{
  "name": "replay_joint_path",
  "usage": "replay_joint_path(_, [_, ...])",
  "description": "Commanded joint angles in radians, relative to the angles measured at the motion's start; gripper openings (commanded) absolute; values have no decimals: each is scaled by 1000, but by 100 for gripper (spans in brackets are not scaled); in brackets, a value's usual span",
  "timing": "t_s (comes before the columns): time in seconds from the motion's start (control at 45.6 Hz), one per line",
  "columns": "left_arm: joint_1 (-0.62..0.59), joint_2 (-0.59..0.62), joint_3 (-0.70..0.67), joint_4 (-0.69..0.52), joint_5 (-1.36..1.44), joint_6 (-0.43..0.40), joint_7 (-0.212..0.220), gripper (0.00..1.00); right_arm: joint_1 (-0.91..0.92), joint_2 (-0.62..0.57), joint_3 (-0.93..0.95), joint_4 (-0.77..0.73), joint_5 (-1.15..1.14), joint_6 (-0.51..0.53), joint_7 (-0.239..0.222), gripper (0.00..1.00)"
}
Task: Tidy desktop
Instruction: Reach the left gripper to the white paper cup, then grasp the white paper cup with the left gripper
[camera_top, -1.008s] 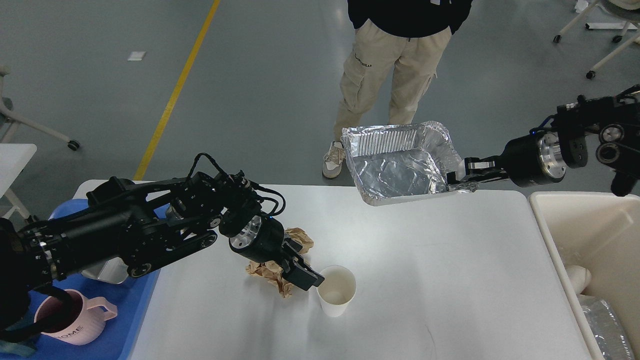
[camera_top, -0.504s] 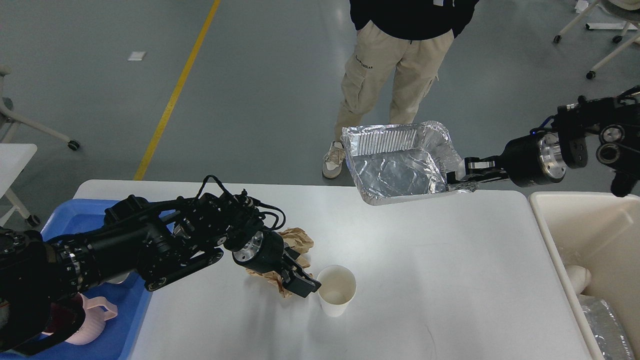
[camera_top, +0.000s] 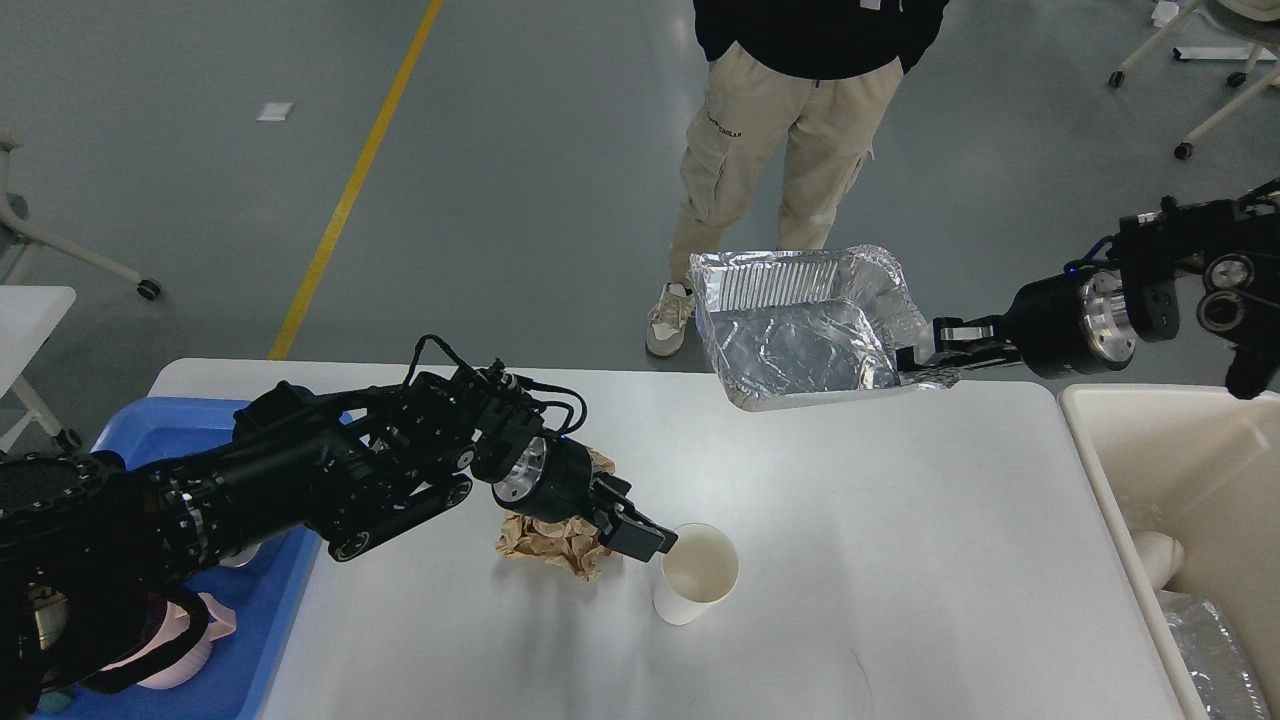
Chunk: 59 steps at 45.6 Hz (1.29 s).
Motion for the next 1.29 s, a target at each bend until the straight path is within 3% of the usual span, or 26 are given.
replay_joint_path(0.0, [-32, -1, 0, -2, -35, -34, -7, 94, -1, 2, -1, 0, 0, -1, 0, 0])
replay_joint_path(0.394, [-17, -104, 75, 62, -18, -20, -10, 92, 1, -9, 6, 1, 0, -1, 0, 0])
replay_joint_path(0.57, [-29, -150, 152, 136, -20, 18, -71, 91, -1, -20, 17, 1, 0, -1, 1, 0])
replay_joint_path(0.789, [-41, -131, 161, 141, -18, 36, -91, 89, -13, -31, 19, 1, 0, -1, 1, 0])
replay_joint_path(0.854, [-35, -128, 161, 142, -18, 50, -99, 85, -13, -29, 23, 1, 0, -1, 1, 0])
replay_joint_path(0.986, [-33, -127, 162, 142, 3, 56, -146, 61, -13, -29, 30, 0, 0, -1, 1, 0])
replay_joint_path(1.095, [-33, -124, 162, 142, 40, 58, -154, 31, -16, -31, 29, 1, 0, -1, 1, 0])
replay_joint_path(1.271, [-41, -111, 227, 142, 40, 58, -172, 19, -22, -47, 34, 3, 0, -3, 1, 0])
